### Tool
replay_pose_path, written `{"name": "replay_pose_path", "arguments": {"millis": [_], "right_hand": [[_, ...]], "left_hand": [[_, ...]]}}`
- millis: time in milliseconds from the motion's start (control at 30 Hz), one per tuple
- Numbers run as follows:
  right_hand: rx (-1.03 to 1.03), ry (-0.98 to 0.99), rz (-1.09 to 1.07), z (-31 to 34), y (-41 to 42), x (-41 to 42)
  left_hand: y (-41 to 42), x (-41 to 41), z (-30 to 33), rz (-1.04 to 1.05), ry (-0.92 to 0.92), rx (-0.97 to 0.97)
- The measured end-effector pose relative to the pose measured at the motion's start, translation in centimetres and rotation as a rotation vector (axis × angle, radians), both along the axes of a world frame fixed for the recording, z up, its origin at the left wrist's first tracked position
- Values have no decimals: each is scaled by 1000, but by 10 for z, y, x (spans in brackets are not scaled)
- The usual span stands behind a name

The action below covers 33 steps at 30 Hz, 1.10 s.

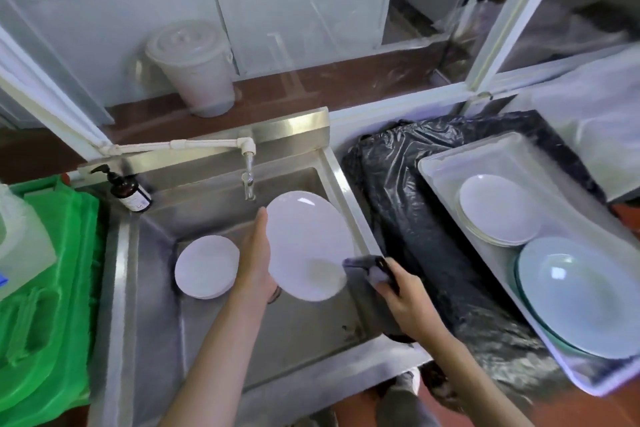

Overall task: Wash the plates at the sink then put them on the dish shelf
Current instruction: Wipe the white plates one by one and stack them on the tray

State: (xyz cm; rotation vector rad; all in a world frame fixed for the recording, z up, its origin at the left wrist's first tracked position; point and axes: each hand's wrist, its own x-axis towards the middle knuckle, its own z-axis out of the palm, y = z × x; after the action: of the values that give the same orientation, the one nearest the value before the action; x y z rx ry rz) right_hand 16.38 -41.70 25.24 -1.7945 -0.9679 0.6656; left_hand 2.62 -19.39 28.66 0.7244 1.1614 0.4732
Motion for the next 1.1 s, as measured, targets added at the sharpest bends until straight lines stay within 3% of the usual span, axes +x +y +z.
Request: {"name": "replay_pose_path", "arguments": {"millis": [200, 300, 433, 700, 933, 1100], "right_hand": [[63, 552, -450, -7, -44, 73], [55, 795, -518, 0, -61, 104], [63, 960, -618, 3, -88, 138], [125, 1053, -835, -16, -140, 208], [108, 999, -922, -38, -162, 277], [81, 894, -917, -48, -160, 316]], "left_hand": [[-34, 70, 3, -125, -43, 7], [-56, 109, -1, -207, -10, 47], [-86, 160, -10, -272, 6, 42], [-143, 254, -19, -476, -40, 121], [-157, 329, -58, -655, 96, 196], [-162, 378, -87, -542, 174, 179]]}}
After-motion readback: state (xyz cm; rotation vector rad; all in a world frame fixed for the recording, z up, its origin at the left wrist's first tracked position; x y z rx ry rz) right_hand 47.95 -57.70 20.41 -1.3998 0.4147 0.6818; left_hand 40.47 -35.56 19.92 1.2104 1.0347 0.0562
